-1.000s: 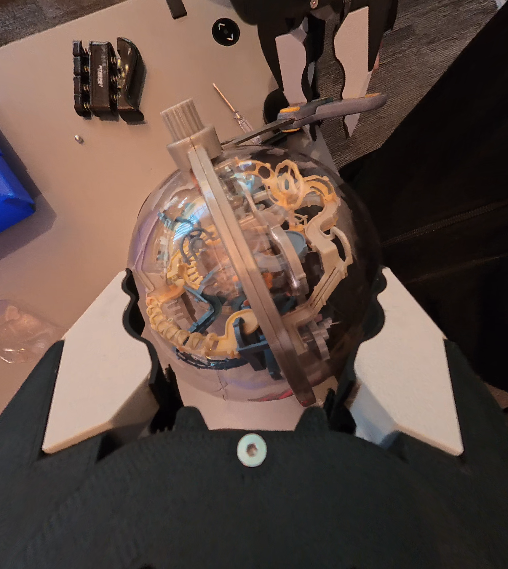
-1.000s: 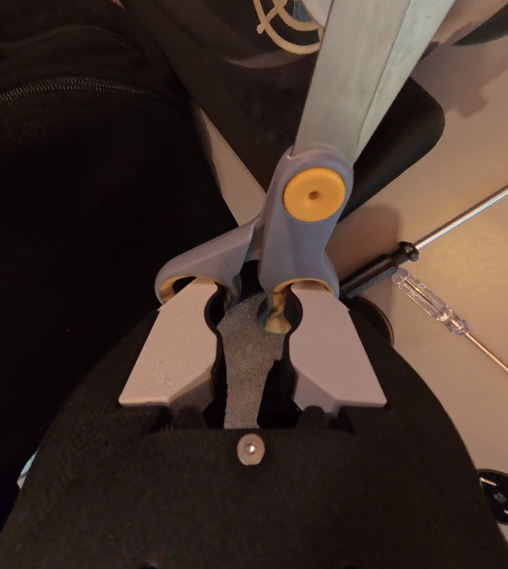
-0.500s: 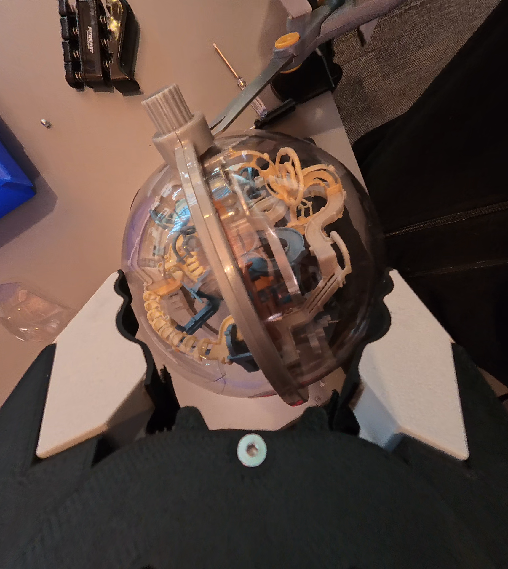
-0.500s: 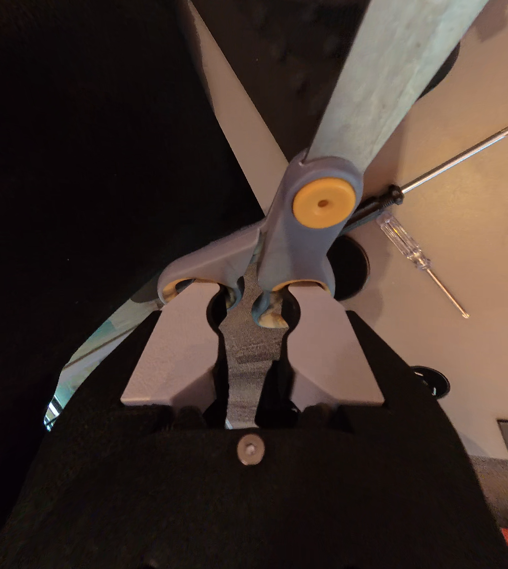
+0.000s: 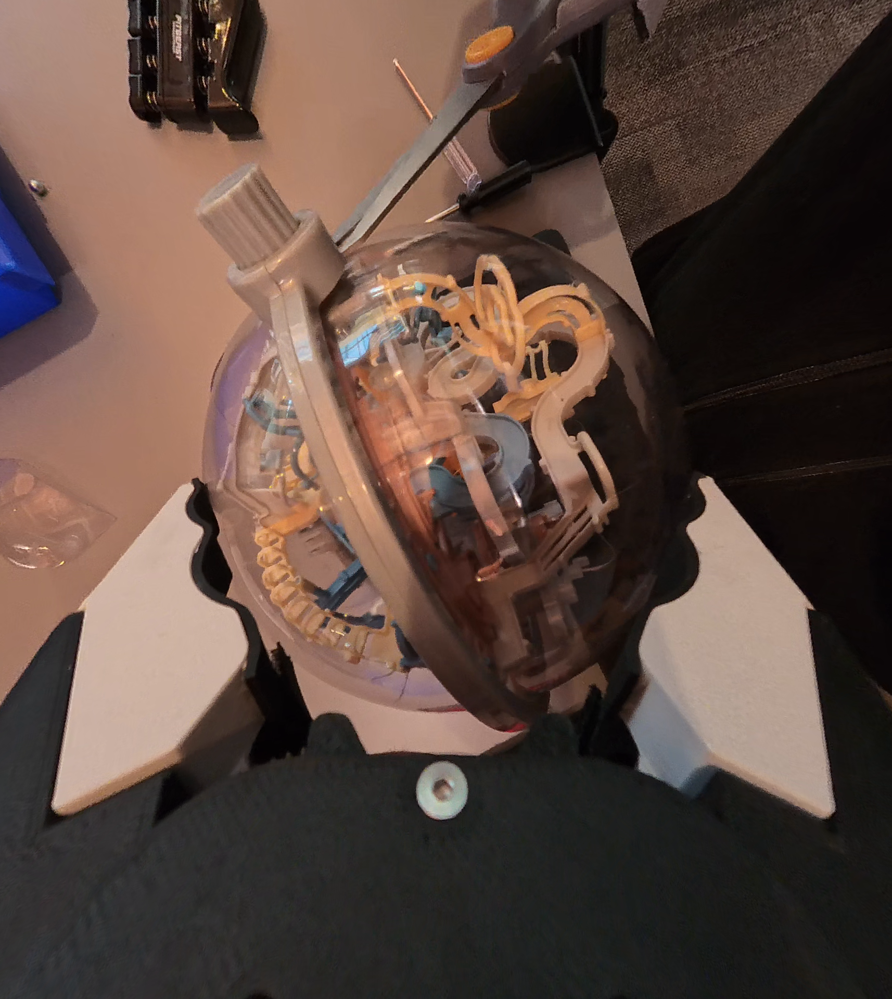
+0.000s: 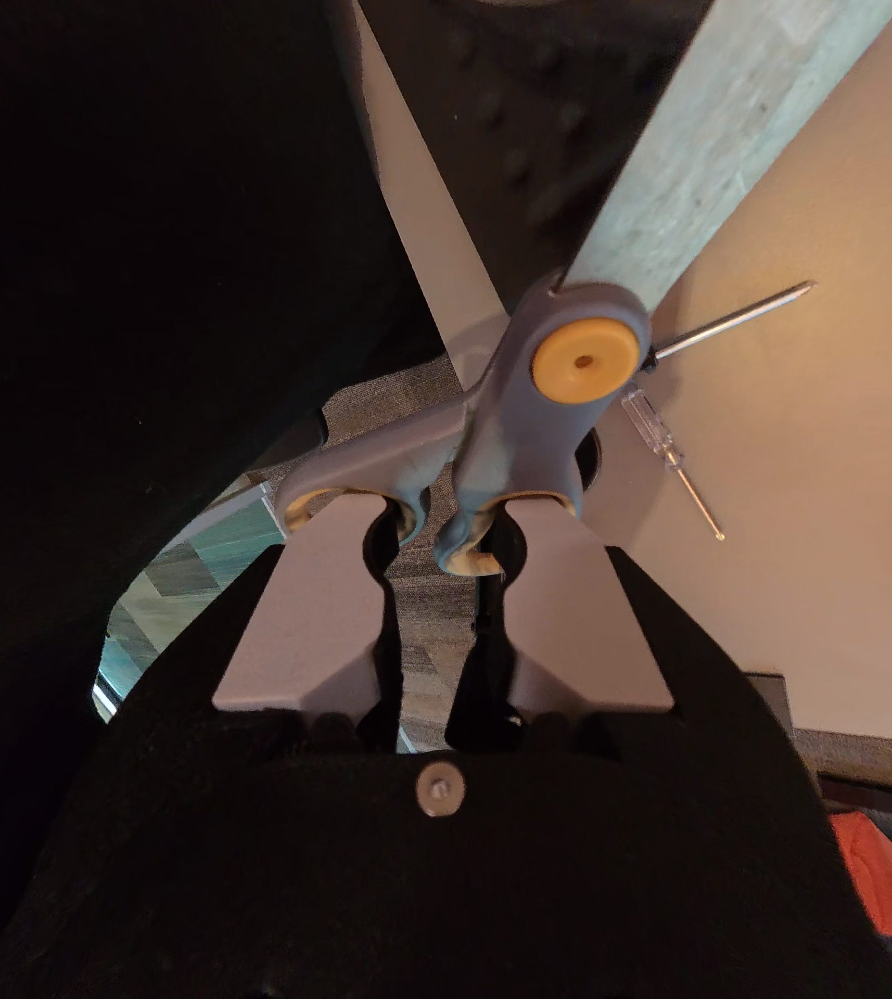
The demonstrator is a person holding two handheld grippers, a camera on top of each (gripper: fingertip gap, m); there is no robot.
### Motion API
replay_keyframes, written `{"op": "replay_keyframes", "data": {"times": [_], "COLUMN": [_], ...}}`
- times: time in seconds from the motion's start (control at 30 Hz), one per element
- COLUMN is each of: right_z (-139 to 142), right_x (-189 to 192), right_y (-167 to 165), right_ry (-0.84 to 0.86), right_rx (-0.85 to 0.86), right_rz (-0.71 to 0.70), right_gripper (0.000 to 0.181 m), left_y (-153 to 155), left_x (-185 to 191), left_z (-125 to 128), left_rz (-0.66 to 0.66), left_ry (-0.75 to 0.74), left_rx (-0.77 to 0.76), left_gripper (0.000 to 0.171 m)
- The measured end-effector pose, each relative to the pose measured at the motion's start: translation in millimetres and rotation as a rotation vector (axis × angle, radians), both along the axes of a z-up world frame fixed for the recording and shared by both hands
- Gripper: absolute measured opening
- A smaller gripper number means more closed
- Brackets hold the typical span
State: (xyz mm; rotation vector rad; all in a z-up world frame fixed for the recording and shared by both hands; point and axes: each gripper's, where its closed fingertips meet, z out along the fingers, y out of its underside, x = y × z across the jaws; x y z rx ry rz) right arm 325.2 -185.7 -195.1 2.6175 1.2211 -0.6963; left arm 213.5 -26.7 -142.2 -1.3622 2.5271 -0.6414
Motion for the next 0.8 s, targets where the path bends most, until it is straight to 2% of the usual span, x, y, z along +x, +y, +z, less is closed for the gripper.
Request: {"op": "replay_keyframes", "data": {"times": [0.23,0.47,0.67,0.8], "right_z": [-2.9,9.8,4.4,0.9], "right_x": [-20.8,-36.6,-40.6,-49.1], "right_y": [26.3,63.9,82.7,84.7], "right_ry": [0.028,-0.029,-0.007,0.033], "right_rx": [0.100,0.175,0.242,0.277], "right_rz": [0.005,0.061,0.048,0.040], "right_gripper": [0.026,0.024,0.024,0.024], "left_y": [9.7,15.2,21.5,22.7], "left_x": [-23.0,-35.4,-47.1,-51.7], "left_z": [-2.4,-11.2,-10.9,12.8], "left_rz": [0.055,0.132,0.221,0.238], "left_ry": [-0.029,-0.083,-0.143,-0.206], "left_rx": [0.022,0.101,0.027,-0.153], "left_gripper": [0.158,0.158,0.156,0.139]}}
